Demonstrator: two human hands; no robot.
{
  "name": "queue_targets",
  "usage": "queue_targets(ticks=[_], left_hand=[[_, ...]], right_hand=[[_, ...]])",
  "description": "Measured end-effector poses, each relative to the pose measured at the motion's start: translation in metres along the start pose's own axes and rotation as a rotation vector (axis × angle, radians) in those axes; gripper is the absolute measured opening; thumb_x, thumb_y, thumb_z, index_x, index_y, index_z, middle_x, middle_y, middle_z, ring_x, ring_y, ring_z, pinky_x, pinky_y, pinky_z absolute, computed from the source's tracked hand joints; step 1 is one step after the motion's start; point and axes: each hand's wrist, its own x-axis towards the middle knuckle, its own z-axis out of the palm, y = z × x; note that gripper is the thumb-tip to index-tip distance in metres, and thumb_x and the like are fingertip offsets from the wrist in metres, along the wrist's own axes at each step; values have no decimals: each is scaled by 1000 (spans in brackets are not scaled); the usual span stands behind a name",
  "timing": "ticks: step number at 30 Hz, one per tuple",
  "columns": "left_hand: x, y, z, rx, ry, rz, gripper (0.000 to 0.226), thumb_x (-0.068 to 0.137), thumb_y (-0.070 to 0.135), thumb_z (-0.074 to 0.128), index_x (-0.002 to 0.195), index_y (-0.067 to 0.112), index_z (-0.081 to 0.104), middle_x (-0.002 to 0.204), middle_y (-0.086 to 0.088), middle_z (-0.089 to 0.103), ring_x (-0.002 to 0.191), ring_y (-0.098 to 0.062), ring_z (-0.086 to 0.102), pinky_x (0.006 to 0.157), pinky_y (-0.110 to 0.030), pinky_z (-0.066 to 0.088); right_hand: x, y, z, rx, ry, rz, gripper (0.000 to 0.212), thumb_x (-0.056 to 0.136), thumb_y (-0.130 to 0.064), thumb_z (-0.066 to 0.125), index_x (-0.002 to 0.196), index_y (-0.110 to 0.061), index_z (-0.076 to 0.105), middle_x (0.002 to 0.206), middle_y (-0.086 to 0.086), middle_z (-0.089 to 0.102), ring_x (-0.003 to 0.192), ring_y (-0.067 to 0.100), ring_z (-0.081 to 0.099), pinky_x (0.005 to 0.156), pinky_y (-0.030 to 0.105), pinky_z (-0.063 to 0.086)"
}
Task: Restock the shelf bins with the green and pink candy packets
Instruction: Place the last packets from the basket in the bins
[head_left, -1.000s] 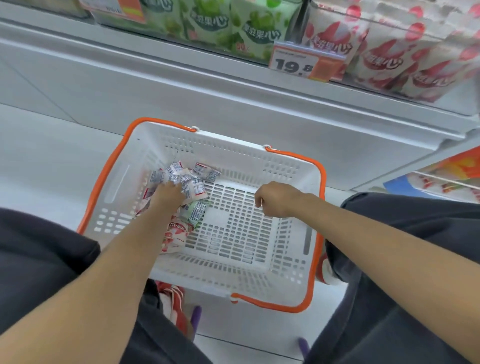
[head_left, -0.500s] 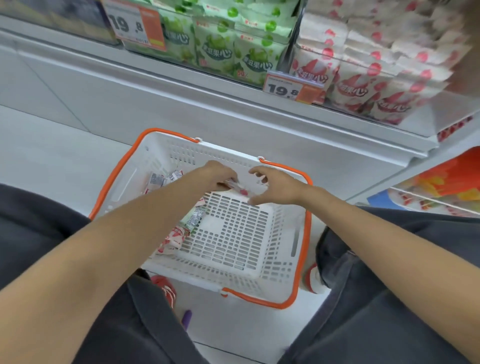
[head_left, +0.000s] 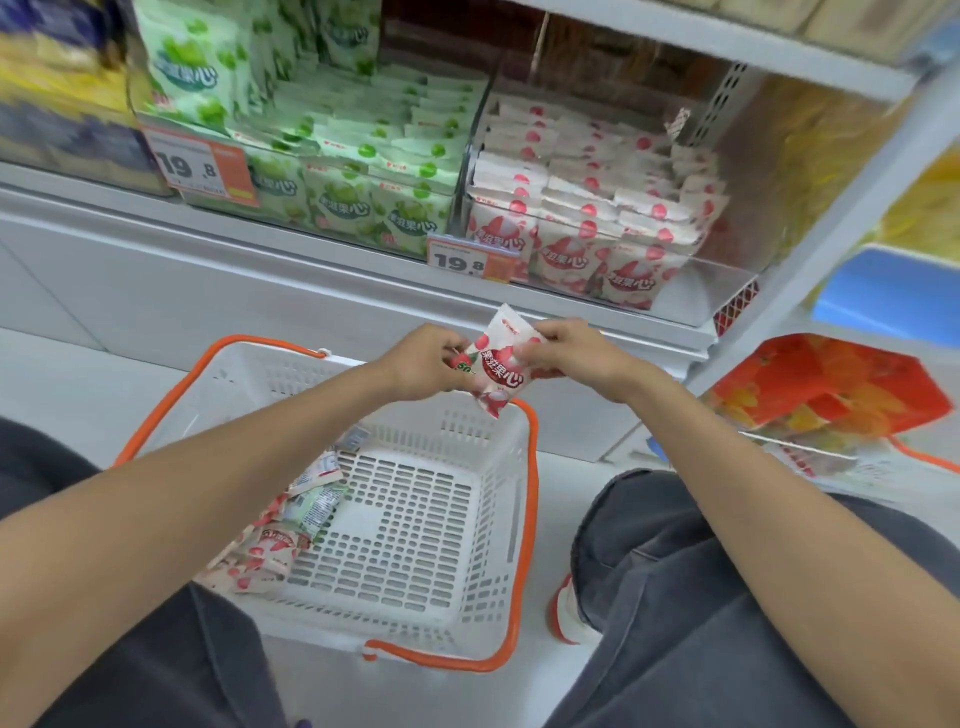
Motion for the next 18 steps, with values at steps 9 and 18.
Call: queue_targets(ticks=[9,18], left_hand=[[60,123,-3,279,439,501,54,82,50,71,125,20,57,117,1,61,104,-15,57,89,-31,48],[138,124,-49,1148,426,389,77,89,62,4,131,20,53,131,-5,58,123,-24,49,107,-46,28]], right_hand=[[-44,-74,-149,-360,358,-219,17,83,-14,75,95,-3,69,80,5,69,65,4,60,62,19,50],[-23,-82,-242,-999,453,-60,4,85,-9,66,84,-10,62,78,8,58,80,29,55,58,30,36]])
